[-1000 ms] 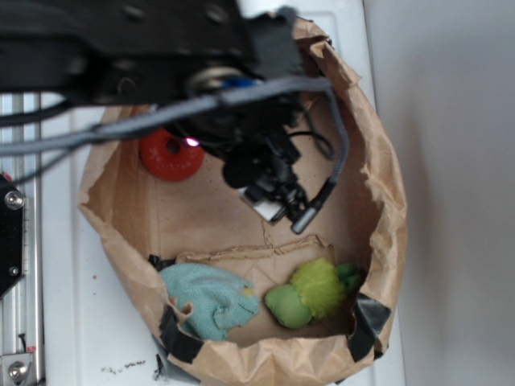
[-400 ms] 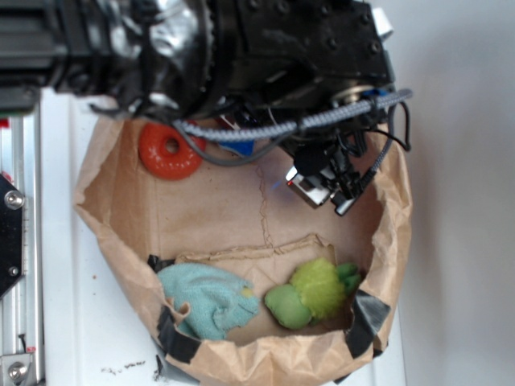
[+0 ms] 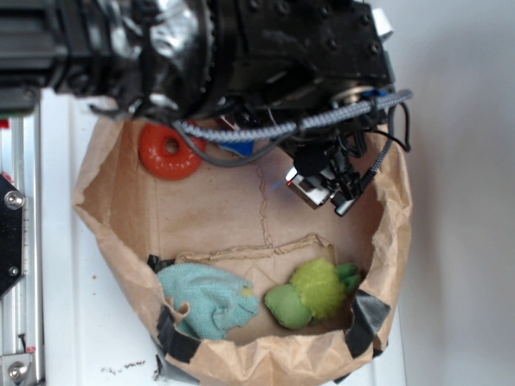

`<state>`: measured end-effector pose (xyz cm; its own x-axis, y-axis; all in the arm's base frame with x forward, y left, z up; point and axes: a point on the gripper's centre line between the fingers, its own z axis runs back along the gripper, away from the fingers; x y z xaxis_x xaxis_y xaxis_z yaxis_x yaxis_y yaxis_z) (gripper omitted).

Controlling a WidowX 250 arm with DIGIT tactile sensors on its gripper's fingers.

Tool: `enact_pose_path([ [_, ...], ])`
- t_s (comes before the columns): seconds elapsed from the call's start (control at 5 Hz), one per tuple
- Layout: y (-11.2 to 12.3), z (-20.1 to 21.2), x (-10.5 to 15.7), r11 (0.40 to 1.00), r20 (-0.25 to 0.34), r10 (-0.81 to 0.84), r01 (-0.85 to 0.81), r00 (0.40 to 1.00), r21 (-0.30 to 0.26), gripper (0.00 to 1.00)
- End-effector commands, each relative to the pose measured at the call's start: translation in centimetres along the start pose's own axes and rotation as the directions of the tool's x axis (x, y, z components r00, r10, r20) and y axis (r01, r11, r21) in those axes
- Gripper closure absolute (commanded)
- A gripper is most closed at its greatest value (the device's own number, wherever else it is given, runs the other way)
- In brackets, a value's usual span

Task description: Grab the blue sponge.

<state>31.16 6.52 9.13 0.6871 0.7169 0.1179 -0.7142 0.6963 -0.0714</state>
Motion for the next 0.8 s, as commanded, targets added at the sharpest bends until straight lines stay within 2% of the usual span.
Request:
enact_pose_path([
  [0.0, 1.3, 0.8, 0.9, 0.994, 0.052, 0.104, -0.103, 0.993, -0.029, 0.00],
  [0.2, 2.9, -1.7, 1.4, 0.987, 0.213, 0.154, -0.140, 0.965, -0.082, 0.00],
  [0.4, 4.1, -2.4, 1.6, 0.990, 0.231, 0.130, -0.113, 0.964, -0.087, 0.00],
  [0.6, 4.7, -3.4, 2.0, 0.987, 0.252, 0.135, -0.107, 0.958, -0.122, 0.00],
])
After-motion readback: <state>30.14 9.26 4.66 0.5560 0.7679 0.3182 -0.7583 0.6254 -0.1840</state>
